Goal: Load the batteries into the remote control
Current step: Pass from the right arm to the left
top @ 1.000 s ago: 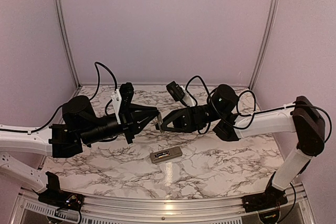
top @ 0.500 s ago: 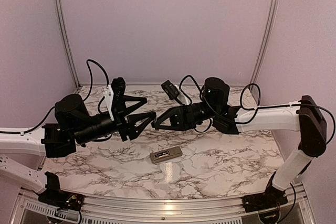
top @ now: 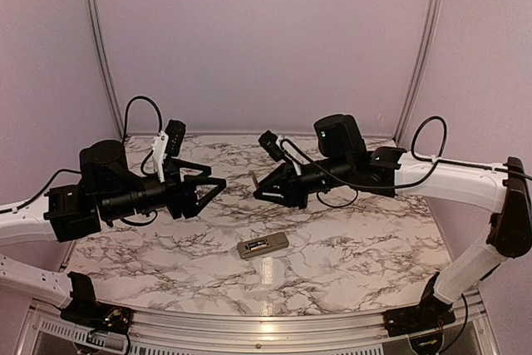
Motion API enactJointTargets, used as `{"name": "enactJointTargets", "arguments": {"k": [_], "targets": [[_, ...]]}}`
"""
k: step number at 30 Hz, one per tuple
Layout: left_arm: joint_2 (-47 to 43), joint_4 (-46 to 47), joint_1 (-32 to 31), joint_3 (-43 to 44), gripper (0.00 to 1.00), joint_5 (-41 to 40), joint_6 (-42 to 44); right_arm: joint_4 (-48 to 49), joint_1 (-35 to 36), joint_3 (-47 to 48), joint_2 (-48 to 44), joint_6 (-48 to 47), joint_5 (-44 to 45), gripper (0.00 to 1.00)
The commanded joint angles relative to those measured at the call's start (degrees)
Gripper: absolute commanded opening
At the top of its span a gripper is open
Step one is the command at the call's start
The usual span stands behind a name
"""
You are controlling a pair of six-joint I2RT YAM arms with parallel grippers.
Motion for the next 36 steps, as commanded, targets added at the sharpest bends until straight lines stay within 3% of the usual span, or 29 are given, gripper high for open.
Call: {"name": "enactJointTargets", "arguments": {"k": [1, 3, 6, 15, 20, 36], "targets": [[4.3, -9.6, 3.2, 5.6, 0.63, 3.5, -10.8, -10.2, 3.1, 2.6, -0.6, -10.2, 13.3, 0.18], [8.1, -12.1, 4.1, 8.7, 0.51, 6.6, -13.2, -11.9, 4.5, 3.3, -0.1, -11.7, 16.6, 0.18], [12.4, -15.5, 4.1, 12.4, 0.44, 8.5, -15.3, -14.4, 6.5, 4.6, 0.9, -13.2, 21.8, 0.18], [18.4, -18.0, 4.1, 16.0, 0.43, 13.7, -16.1, -17.5, 10.1, 6.4, 2.6, -15.2, 27.3, 0.19], [20.1, -19.8, 4.1, 16.4, 0.44, 11.8, -16.0, -17.7, 11.0, 6.7, 2.7, -15.5, 28.6, 0.19], [23.9, -22.7, 4.5, 18.8, 0.28, 10.6, -16.9, -19.4, 13.4, 8.2, 3.5, -16.7, 33.3, 0.2]]}}
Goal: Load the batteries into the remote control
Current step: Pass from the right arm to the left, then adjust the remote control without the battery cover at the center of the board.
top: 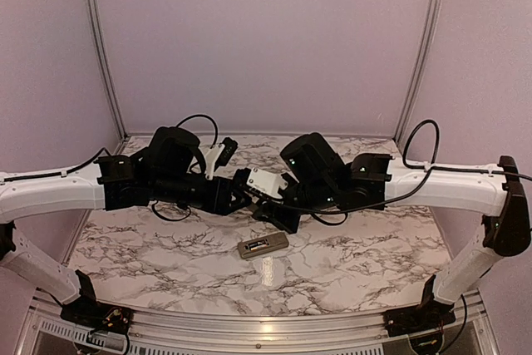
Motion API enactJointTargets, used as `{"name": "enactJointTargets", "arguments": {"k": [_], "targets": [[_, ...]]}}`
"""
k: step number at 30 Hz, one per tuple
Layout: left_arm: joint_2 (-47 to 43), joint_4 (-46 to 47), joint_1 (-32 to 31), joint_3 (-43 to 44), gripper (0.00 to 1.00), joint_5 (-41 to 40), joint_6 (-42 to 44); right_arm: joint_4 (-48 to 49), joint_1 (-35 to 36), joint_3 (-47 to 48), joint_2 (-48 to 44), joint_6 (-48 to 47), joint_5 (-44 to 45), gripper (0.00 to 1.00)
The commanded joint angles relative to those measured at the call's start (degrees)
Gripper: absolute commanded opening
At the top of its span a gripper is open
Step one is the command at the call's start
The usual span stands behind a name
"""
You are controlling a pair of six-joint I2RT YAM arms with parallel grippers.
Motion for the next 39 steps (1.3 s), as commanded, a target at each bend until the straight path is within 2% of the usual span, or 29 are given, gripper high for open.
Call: {"name": "enactJointTargets", "arguments": {"k": [1, 4, 8, 9, 10, 11, 13, 15, 17, 20, 23, 26, 32, 39], "targets": [[1.1, -1.7, 0.4, 1.6, 0.27, 0.3, -0.3, -1.7, 0.9, 2.3, 0.9, -0.7, 2.6, 0.2], [1.0, -1.3, 0.6, 1.5, 0.21, 1.0, -0.7, -1.7, 0.9, 2.3, 0.6, -0.8, 2.7, 0.2], [1.0, -1.7, 1.5, 1.4, 0.08, 1.1, -1.6, -0.9, 1.0, 2.0, -0.1, -0.5, 2.6, 0.22], [0.9, -1.6, 1.8, 1.3, 0.07, 1.1, -1.9, -0.6, 0.9, 1.8, -0.3, -0.3, 2.6, 0.25], [0.7, -1.6, 2.1, 1.1, 0.07, 1.1, -2.0, -0.4, 1.0, 1.7, -0.3, 0.0, 2.6, 0.34], [0.3, -1.1, 2.4, 0.7, 0.06, 1.4, -2.4, -0.2, 1.0, 1.7, -0.6, 0.5, 2.6, 0.47], [-0.5, 0.2, 3.1, -0.2, 0.06, 1.8, -3.1, 0.0, 1.0, 1.7, -1.1, 1.2, 4.7, 0.61], [-1.3, 0.8, 3.8, -1.1, 0.06, 1.5, -3.4, 1.1, 0.5, 1.1, -2.5, 2.1, 4.4, 0.69], [-2.0, 2.0, 4.6, -2.5, 0.06, 1.7, -3.9, 2.7, -1.6, 0.1, -4.2, 3.8, 0.2, 0.74], [-3.0, 4.9, 5.4, -5.4, 0.07, 1.8, -4.8, 6.4, -8.6, -2.5, -6.6, 9.9, -7.9, 0.82], [-5.1, 9.1, 5.9, -9.2, 0.07, 0.7, -6.4, 7.7, -17.2, -5.1, -5.9, 16.4, -14.8, 0.82], [-8.4, 15.5, 6.4, -13.9, 0.07, -1.4, -8.8, 10.3, -21.8, -8.6, -4.1, 21.4, -21.9, 0.79], [-12.8, 28.0, 6.5, -23.7, 0.08, -3.8, -12.5, 13.9, -26.2, -12.9, 0.6, 27.2, -27.6, 0.76], [-13.9, 34.3, 6.6, -29.4, 0.08, -4.9, -14.7, 17.9, -28.5, -14.8, 8.0, 30.3, -32.5, 0.73]]}}
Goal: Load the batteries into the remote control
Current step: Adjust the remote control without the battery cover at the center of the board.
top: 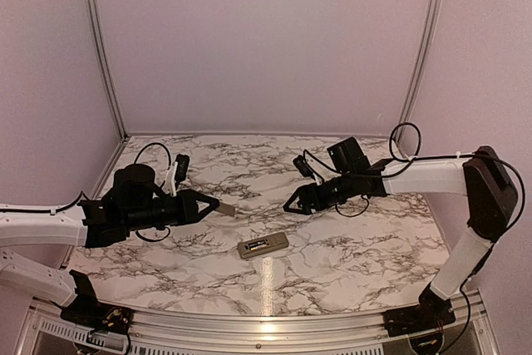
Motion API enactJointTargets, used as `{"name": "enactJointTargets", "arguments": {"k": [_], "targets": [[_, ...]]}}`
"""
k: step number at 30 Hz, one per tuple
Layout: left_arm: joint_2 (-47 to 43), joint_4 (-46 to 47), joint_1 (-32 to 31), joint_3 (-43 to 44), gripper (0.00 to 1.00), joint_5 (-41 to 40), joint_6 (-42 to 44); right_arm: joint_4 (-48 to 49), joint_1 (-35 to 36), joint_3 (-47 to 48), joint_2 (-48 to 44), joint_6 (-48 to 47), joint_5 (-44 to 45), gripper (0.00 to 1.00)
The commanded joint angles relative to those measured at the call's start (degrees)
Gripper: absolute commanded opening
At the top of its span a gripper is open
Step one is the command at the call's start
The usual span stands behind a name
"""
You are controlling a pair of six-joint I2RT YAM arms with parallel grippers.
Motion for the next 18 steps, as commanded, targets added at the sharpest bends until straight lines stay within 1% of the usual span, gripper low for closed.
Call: {"name": "enactJointTargets", "arguments": {"k": [1, 10, 18], "targets": [[-1.4, 7.2, 0.3, -2.8, 0.08, -1.9, -1.9, 4.7, -1.1, -0.7, 3.8, 3.5, -5.2, 0.73], [-0.1, 10.4, 0.3, -4.8, 0.08, -2.0, -2.0, 10.1, -1.1, -2.7, 9.5, 5.6, -10.2, 0.7], [3.2, 16.9, 0.3, -8.1, 0.08, 0.0, -4.6, 13.8, -0.7, -4.7, 10.9, 7.0, -12.9, 0.65]]}}
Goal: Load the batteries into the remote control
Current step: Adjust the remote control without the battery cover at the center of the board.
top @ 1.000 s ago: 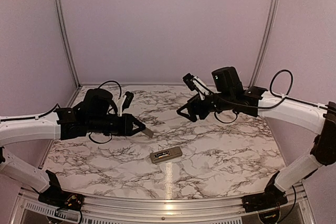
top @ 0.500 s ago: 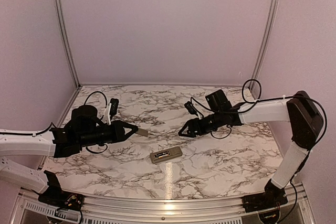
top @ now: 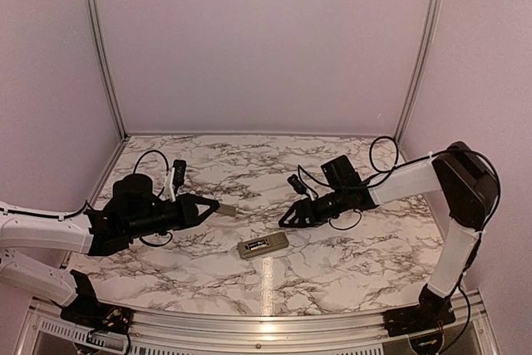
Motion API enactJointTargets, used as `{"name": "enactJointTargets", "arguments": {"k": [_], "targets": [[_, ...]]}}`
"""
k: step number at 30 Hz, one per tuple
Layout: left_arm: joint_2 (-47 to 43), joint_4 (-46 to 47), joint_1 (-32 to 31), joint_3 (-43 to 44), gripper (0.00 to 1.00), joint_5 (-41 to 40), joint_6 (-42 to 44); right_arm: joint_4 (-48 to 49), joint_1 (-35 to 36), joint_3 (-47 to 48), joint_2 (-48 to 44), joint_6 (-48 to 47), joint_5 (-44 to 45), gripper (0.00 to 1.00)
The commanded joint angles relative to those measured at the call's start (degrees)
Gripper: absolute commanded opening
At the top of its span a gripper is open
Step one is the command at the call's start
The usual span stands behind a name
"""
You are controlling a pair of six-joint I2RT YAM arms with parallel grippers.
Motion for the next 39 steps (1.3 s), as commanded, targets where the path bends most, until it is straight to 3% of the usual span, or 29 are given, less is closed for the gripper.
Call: {"name": "enactJointTargets", "arguments": {"k": [1, 24, 39], "targets": [[2.1, 6.0, 0.3, -2.6, 0.08, 1.3, -2.0, 3.3, 0.2, -1.1, 1.1, 1.2, -2.5, 0.64], [9.4, 15.6, 0.2, -6.1, 0.08, 4.0, -4.2, 6.5, 4.3, -6.7, -1.4, 4.9, -3.6, 0.56], [19.6, 25.0, -0.8, -5.6, 0.08, 7.3, -8.4, 8.5, 6.4, -9.5, -2.4, 7.4, -4.9, 0.52]]}}
